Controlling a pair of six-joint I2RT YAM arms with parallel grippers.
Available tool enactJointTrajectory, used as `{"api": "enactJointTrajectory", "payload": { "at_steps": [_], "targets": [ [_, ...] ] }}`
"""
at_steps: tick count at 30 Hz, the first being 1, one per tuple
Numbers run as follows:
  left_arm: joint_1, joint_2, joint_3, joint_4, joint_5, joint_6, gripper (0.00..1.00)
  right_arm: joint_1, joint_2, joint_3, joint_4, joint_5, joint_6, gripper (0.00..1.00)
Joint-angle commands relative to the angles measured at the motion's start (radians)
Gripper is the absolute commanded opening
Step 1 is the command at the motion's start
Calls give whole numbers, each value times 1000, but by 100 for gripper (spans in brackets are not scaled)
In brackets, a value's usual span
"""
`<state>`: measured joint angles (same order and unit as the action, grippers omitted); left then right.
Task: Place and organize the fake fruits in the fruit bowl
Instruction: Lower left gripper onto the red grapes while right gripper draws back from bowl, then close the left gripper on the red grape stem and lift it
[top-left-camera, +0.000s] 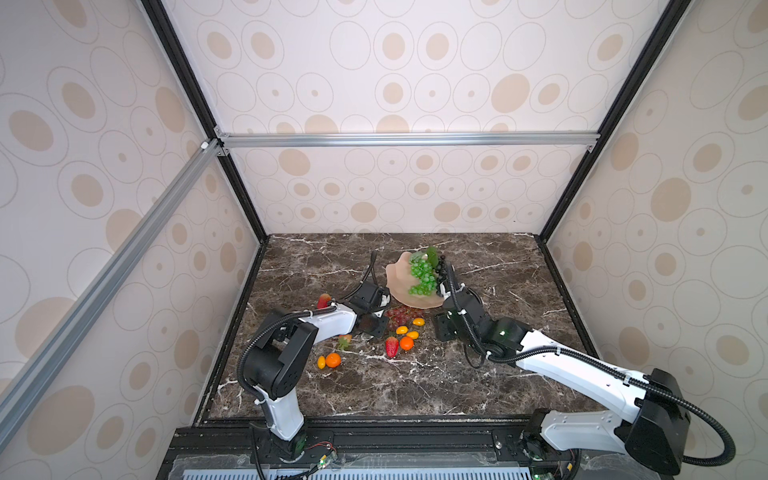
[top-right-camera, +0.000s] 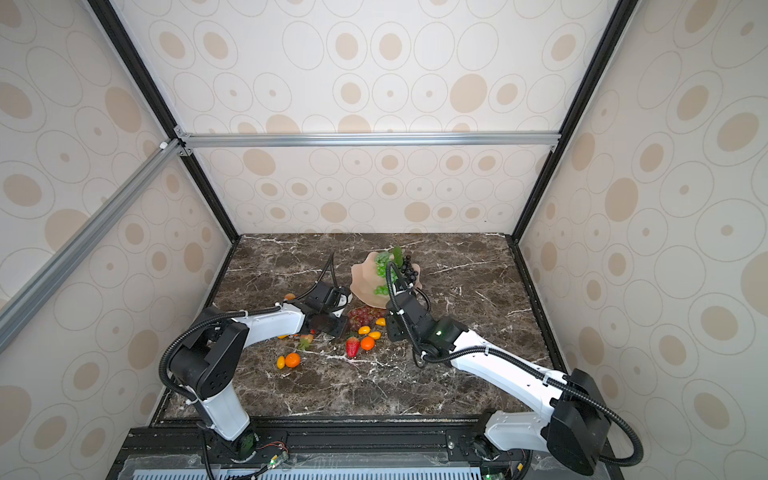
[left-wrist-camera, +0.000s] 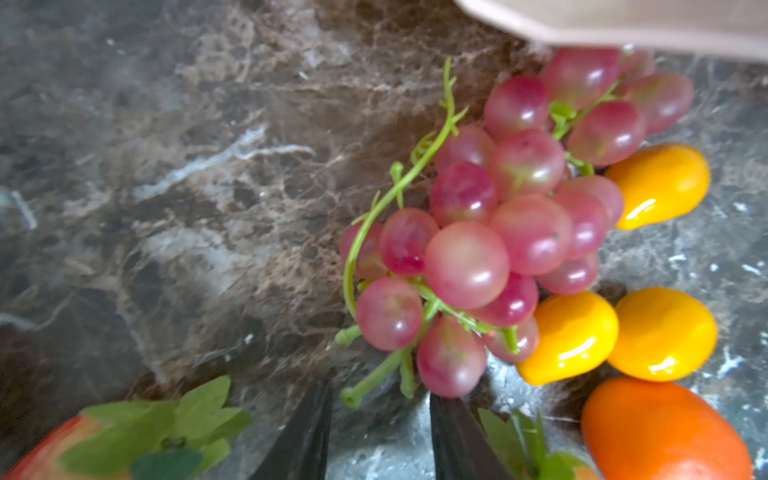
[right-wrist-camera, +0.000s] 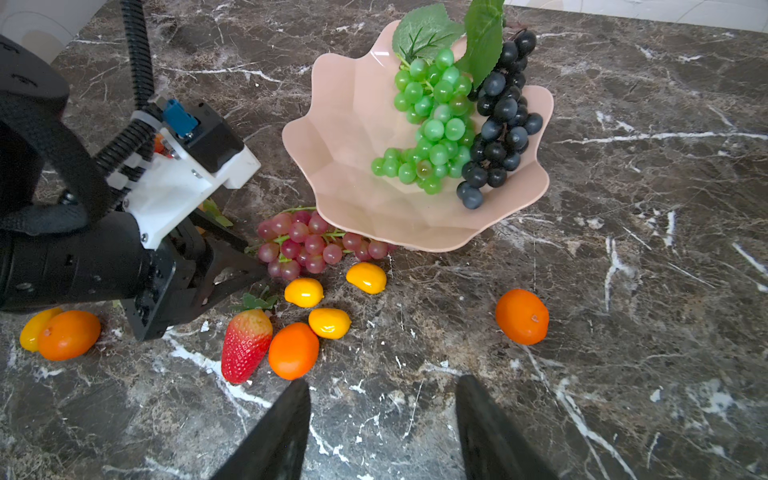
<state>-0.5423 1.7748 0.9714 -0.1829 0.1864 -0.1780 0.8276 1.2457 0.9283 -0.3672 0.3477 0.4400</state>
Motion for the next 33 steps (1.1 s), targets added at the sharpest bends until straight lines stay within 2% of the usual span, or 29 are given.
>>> {"api": "enactJointTrajectory", "payload": {
  "at_steps": [1,7,18,20,28,33],
  "targets": [
    [-12,34,1,-20,49,27,35,-8,9,17,-7,4,3,59],
    [-14,34,0,-12,51,28,25,-8,20,30,-8,-4,3,59],
    [-14,13,-10,-12,37,23,12,-8,34,41,-6,-18,6,59],
    [-15,9,-10,-11,33,22,6,-8,34,41,-7,-18,6,59],
    [-16,-11,-18,-7,24,16,2,-9,32,41,-7,-13,6,59],
    [-18,-70,-47,-9,-8,-3,0,-8,38,42,-4,-13,5,59]
  ]
}}
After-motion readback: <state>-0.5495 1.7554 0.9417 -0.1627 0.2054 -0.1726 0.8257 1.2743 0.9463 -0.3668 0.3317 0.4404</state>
